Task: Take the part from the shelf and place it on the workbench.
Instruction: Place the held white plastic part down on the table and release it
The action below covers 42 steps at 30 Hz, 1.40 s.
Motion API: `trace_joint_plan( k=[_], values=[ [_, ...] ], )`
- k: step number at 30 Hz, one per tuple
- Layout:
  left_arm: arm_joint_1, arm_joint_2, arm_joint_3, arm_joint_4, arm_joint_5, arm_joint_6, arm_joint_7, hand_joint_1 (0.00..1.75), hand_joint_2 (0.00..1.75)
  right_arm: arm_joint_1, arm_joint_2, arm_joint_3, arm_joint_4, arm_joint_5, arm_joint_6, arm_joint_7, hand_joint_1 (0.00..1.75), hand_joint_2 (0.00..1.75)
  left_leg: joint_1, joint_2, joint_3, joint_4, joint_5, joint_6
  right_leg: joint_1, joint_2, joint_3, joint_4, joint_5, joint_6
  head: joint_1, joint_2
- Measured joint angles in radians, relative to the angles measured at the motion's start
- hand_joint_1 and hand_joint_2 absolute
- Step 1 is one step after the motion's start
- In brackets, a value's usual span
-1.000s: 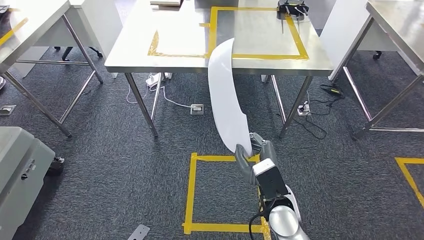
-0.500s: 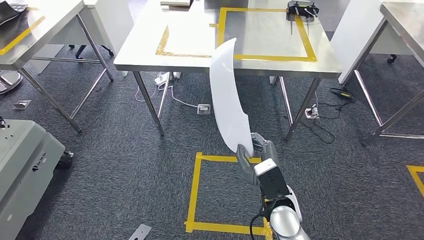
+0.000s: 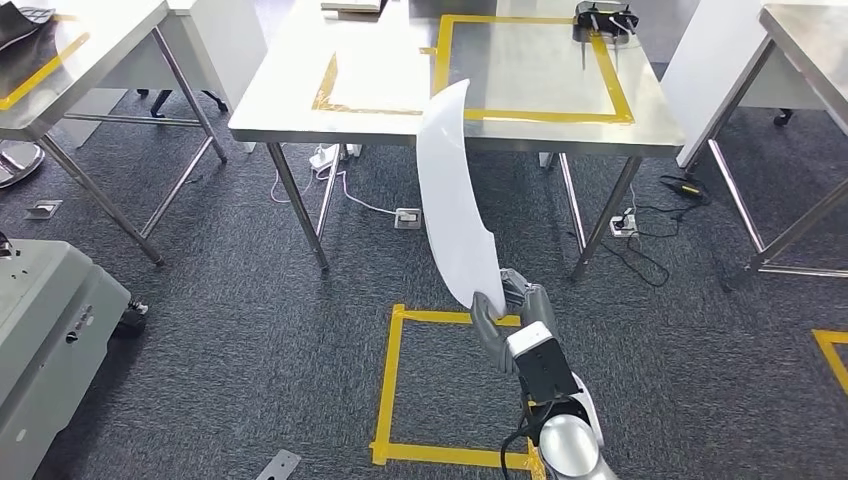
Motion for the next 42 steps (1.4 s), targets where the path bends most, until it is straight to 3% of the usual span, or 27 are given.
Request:
trace_joint_plan(
  k=[3,4,5,6,8,10,13,15,16,18,20,21,22,24,26,30,32,34,35,36,37,39,40,42],
  values=[
    [-0.002,0.0,0.0,0.0,-0.001,-0.001,0.0,0.0,1.75,0.004,-0.003,0.0,-0.001,0.0,0.0,-0.002,1.75,1.75,0.006,0.003,0.005,-0.005,0.002,0.003,-0.008,0.0,-0.089,0.174,-0.084,0.015,0.004,0.0],
    [-0.002,0.0,0.0,0.0,-0.001,-0.001,0.0,0.0,1.75,0.007,-0.005,0.0,-0.001,0.0,-0.001,-0.002,1.75,1.75,0.007,0.002,0.004,-0.003,0.0,0.001,-0.012,0.0,-0.114,0.219,-0.096,0.02,0.004,0.0],
    [-0.001,0.0,0.0,0.001,-0.002,-0.001,0.0,0.0,1.75,0.009,-0.007,0.0,-0.001,0.0,-0.003,-0.003,1.75,1.75,0.009,0.002,0.004,0.0,-0.002,-0.002,-0.015,0.0,-0.122,0.228,-0.087,0.024,0.004,0.0],
    [-0.001,-0.001,0.0,0.001,-0.002,-0.002,0.0,0.0,1.75,0.011,-0.008,0.0,-0.001,0.0,-0.006,-0.006,1.75,1.75,0.012,0.001,0.004,0.004,-0.006,-0.006,-0.019,0.0,-0.11,0.197,-0.061,0.028,0.004,0.0],
    [-0.001,-0.001,0.0,0.001,-0.002,-0.005,-0.002,0.0,1.75,0.012,-0.008,0.0,-0.005,0.004,-0.014,-0.017,1.75,1.75,0.018,-0.003,0.003,0.018,-0.016,-0.019,-0.024,0.001,-0.047,0.068,0.005,0.034,0.005,0.0],
    [-0.002,0.0,0.0,0.001,-0.003,-0.007,-0.004,0.0,1.75,0.014,-0.009,0.0,-0.011,0.008,-0.02,-0.029,1.75,1.75,0.017,-0.007,0.0,0.032,-0.027,-0.037,-0.024,0.006,-0.009,-0.011,0.031,0.023,0.004,0.0],
    [-0.001,0.0,0.0,0.001,-0.002,-0.007,-0.006,0.0,1.75,0.016,-0.009,0.0,-0.017,0.011,-0.023,-0.039,1.75,1.75,0.018,-0.009,0.001,0.029,-0.029,-0.058,-0.019,0.006,-0.01,-0.014,0.028,-0.007,0.002,0.0],
    [-0.002,0.001,0.0,0.001,-0.003,-0.007,-0.006,0.0,1.75,0.011,-0.007,0.0,-0.021,0.011,-0.024,-0.04,1.75,1.75,0.018,0.002,-0.013,0.057,-0.047,-0.064,-0.02,0.003,-0.006,-0.017,0.029,-0.023,0.0,0.0],
    [-0.003,0.002,0.0,0.001,-0.003,-0.007,-0.006,0.0,1.75,0.007,-0.006,0.0,-0.023,0.011,-0.024,-0.04,1.75,1.75,0.017,0.01,-0.034,0.101,-0.07,-0.065,-0.02,0.001,-0.004,-0.018,0.028,-0.03,-0.002,0.0],
    [-0.004,0.002,0.0,0.001,-0.003,-0.007,-0.006,0.0,1.75,-0.003,-0.005,0.0,-0.024,0.01,-0.023,-0.039,1.75,1.75,0.014,0.019,-0.104,0.24,-0.129,-0.063,-0.015,-0.003,-0.002,-0.018,0.025,-0.039,-0.006,0.0],
    [-0.003,0.003,0.0,0.002,-0.003,-0.007,-0.004,0.0,1.75,-0.006,-0.005,0.0,-0.024,0.009,-0.022,-0.038,1.75,1.75,0.011,0.019,-0.155,0.33,-0.147,-0.057,-0.008,-0.006,0.001,-0.018,0.021,-0.043,-0.006,0.0],
    [-0.003,0.004,0.0,0.002,-0.003,-0.007,-0.003,0.0,1.75,-0.007,-0.005,0.0,-0.024,0.009,-0.021,-0.037,1.75,1.75,0.009,0.019,-0.153,0.319,-0.127,-0.053,-0.006,-0.006,0.003,-0.017,0.02,-0.044,-0.006,0.0],
    [-0.003,0.005,0.0,0.002,-0.003,-0.007,-0.002,0.0,1.75,-0.008,-0.005,0.0,-0.025,0.009,-0.021,-0.037,1.75,1.75,0.006,0.02,-0.132,0.272,-0.093,-0.047,-0.005,-0.006,0.007,-0.017,0.017,-0.043,-0.007,0.0],
    [-0.004,0.006,0.0,0.002,-0.005,-0.007,-0.002,0.0,1.75,-0.011,-0.005,0.0,-0.026,0.009,-0.021,-0.038,1.75,1.75,-0.002,0.024,-0.063,0.131,-0.033,-0.032,-0.001,-0.006,0.014,-0.017,0.011,-0.038,-0.007,0.0],
    [-0.006,0.005,0.0,0.002,-0.008,-0.007,-0.003,0.0,1.75,-0.012,-0.005,0.0,-0.028,0.009,-0.022,-0.04,1.75,1.75,-0.009,0.027,-0.023,0.054,-0.02,-0.023,0.002,-0.006,0.016,-0.017,0.008,-0.029,-0.006,0.0],
    [-0.005,0.004,0.0,0.002,-0.021,-0.009,-0.004,0.0,1.75,-0.01,-0.006,-0.001,-0.035,0.01,-0.034,-0.04,1.75,1.75,-0.006,0.022,-0.013,0.037,-0.022,-0.006,0.001,-0.007,0.009,-0.002,-0.006,-0.005,-0.004,0.0],
    [-0.007,0.003,0.0,0.001,-0.025,-0.011,-0.004,0.0,1.75,-0.008,-0.008,-0.003,-0.043,0.011,-0.041,-0.038,1.75,1.75,-0.003,0.021,-0.007,0.031,-0.022,0.004,0.0,-0.005,-0.038,0.089,-0.05,0.004,-0.002,0.0],
    [-0.007,0.003,0.0,0.002,-0.025,-0.012,-0.005,0.0,1.75,-0.001,-0.011,-0.004,-0.047,0.013,-0.044,-0.035,1.75,1.75,-0.004,0.02,-0.006,0.033,-0.025,0.01,-0.001,-0.004,-0.111,0.218,-0.097,0.009,0.0,0.0],
    [-0.006,0.002,0.0,0.002,-0.025,-0.013,-0.006,0.0,1.75,0.005,-0.013,-0.004,-0.047,0.014,-0.045,-0.032,1.75,1.75,-0.004,0.019,-0.006,0.034,-0.028,0.012,-0.001,-0.004,-0.136,0.254,-0.1,0.009,0.0,0.0],
    [-0.005,0.002,0.0,0.002,-0.025,-0.013,-0.006,0.0,1.75,0.01,-0.014,-0.004,-0.048,0.016,-0.047,-0.03,1.75,1.75,-0.004,0.018,-0.004,0.036,-0.03,0.011,-0.002,-0.004,-0.142,0.251,-0.082,0.009,0.0,0.0],
    [-0.005,0.002,0.0,0.002,-0.025,-0.013,-0.006,0.0,1.75,0.014,-0.015,-0.004,-0.049,0.018,-0.048,-0.027,1.75,1.75,-0.004,0.016,-0.002,0.038,-0.034,0.01,-0.002,-0.004,-0.127,0.208,-0.048,0.008,0.0,0.0],
    [-0.005,0.001,0.0,0.002,-0.025,-0.013,-0.006,0.0,1.75,0.018,-0.016,-0.004,-0.053,0.021,-0.05,-0.023,1.75,1.75,-0.006,0.013,0.003,0.042,-0.042,0.002,-0.002,-0.004,-0.066,0.068,0.023,0.002,0.0,0.0],
    [-0.005,0.001,0.0,0.002,-0.025,-0.013,-0.005,0.0,1.75,0.019,-0.015,-0.004,-0.055,0.022,-0.051,-0.021,1.75,1.75,-0.008,0.011,0.004,0.044,-0.046,-0.002,-0.001,-0.003,-0.041,0.017,0.04,-0.002,0.0,0.0],
    [-0.005,0.001,0.0,0.002,-0.025,-0.013,-0.004,0.0,1.75,0.02,-0.015,-0.004,-0.057,0.023,-0.051,-0.019,1.75,1.75,-0.011,0.01,0.005,0.044,-0.049,-0.014,0.003,-0.002,-0.026,-0.016,0.039,-0.011,0.0,0.0]
  ],
)
